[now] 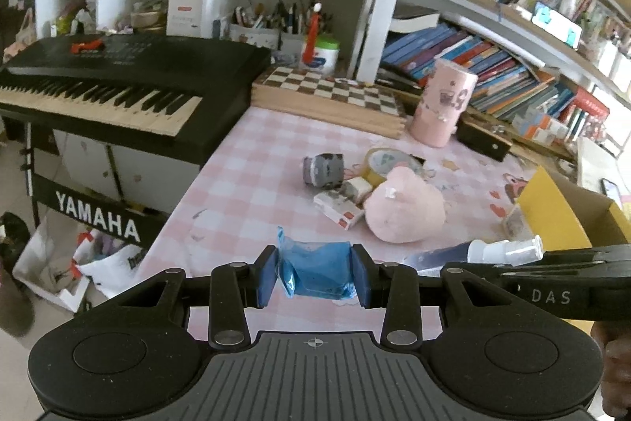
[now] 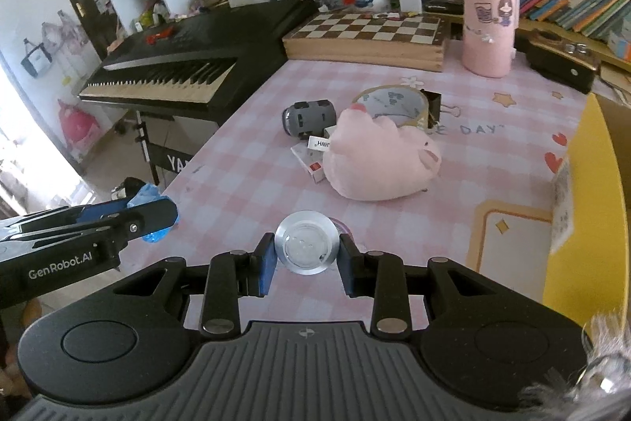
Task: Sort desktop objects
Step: 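Carry the spray bottle in the right tool while the left tool carries the blue item toward the yellow box, then open the left tool over the yellow box while the right tool lowers the bottle inside and opens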
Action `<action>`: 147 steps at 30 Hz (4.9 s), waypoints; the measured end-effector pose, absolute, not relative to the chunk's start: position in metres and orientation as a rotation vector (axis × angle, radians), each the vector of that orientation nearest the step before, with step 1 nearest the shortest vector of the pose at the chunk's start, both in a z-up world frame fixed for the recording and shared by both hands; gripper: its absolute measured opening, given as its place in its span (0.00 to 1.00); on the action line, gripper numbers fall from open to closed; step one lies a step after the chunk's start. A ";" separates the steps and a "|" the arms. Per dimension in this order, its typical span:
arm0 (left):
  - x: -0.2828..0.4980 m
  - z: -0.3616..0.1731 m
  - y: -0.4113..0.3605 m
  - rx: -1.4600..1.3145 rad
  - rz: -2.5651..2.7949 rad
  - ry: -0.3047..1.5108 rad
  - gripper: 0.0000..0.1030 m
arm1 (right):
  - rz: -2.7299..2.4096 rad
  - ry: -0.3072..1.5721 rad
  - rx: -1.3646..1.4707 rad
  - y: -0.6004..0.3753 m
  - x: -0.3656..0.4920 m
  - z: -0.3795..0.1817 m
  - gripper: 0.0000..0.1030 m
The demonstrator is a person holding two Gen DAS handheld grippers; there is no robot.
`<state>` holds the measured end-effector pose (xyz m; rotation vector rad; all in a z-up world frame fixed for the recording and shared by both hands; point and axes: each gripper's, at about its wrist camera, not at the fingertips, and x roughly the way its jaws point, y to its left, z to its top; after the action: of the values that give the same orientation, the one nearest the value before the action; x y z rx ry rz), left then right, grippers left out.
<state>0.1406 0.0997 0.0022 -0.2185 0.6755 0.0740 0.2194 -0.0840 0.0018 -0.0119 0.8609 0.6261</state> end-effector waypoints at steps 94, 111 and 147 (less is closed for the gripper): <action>0.000 -0.001 -0.018 0.060 -0.503 0.691 0.36 | 0.135 0.899 0.237 -0.192 -0.029 -0.012 0.29; 0.012 -0.003 -0.049 0.088 -0.576 0.699 0.36 | 0.063 0.904 0.268 -0.219 -0.026 -0.013 0.29; 0.109 0.050 -0.168 0.102 -0.592 0.514 0.36 | 0.099 0.687 0.207 -0.338 0.076 0.046 0.29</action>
<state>0.1088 -0.1683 0.0496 0.1024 0.5140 -0.5920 0.0760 -0.3378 0.0459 0.2066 0.6867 0.0987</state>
